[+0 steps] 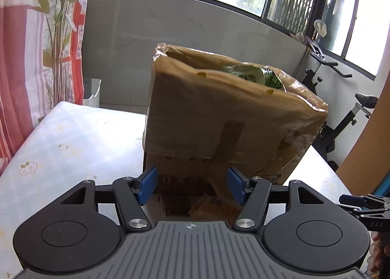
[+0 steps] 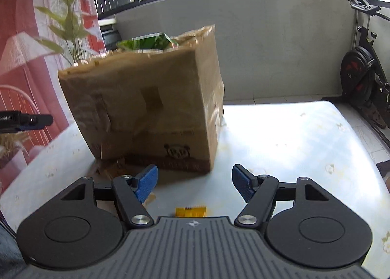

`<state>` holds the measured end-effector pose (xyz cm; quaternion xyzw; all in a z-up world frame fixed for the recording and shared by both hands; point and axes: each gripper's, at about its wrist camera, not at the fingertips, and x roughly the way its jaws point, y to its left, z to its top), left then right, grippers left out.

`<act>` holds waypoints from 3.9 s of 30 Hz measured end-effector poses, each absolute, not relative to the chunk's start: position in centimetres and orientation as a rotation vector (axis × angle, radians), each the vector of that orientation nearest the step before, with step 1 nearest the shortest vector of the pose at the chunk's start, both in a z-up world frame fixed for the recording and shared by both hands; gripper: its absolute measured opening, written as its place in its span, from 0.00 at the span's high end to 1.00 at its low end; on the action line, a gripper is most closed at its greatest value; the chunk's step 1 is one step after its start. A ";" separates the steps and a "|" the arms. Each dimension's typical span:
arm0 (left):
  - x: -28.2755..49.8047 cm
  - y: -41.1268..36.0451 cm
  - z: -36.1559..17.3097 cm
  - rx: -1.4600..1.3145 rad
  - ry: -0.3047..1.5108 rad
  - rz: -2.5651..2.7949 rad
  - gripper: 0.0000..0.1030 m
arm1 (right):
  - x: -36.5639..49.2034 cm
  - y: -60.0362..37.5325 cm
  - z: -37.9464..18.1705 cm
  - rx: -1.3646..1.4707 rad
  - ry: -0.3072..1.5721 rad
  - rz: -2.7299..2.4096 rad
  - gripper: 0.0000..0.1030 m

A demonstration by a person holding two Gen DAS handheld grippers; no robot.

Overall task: Organize snacks
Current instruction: 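Lower the left tool to the red jerky packet while the right tool approaches the gold pouch, then grasp the gold pouch with the right tool while the left tool grasps the red jerky packet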

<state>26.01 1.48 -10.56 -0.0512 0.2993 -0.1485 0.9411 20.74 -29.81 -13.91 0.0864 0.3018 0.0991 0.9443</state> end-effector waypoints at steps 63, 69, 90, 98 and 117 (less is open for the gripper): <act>24.5 1.1 -14.7 -0.170 0.760 -0.280 0.37 | 17.2 -26.3 -18.9 0.018 0.802 0.495 0.52; 24.6 1.3 -14.8 -0.170 0.764 -0.273 0.37 | 18.7 -25.3 -17.4 0.065 0.729 0.525 0.52; 33.8 0.6 -19.9 -0.069 0.809 -0.173 0.56 | 20.3 -27.7 -18.1 0.090 0.687 0.398 0.52; 35.0 -2.4 -21.1 -0.022 0.820 -0.215 0.42 | 20.3 -28.0 -18.4 0.101 0.700 0.392 0.52; 32.8 -3.4 -20.9 0.124 0.816 -0.232 0.36 | 20.2 -27.8 -18.2 0.101 0.685 0.409 0.52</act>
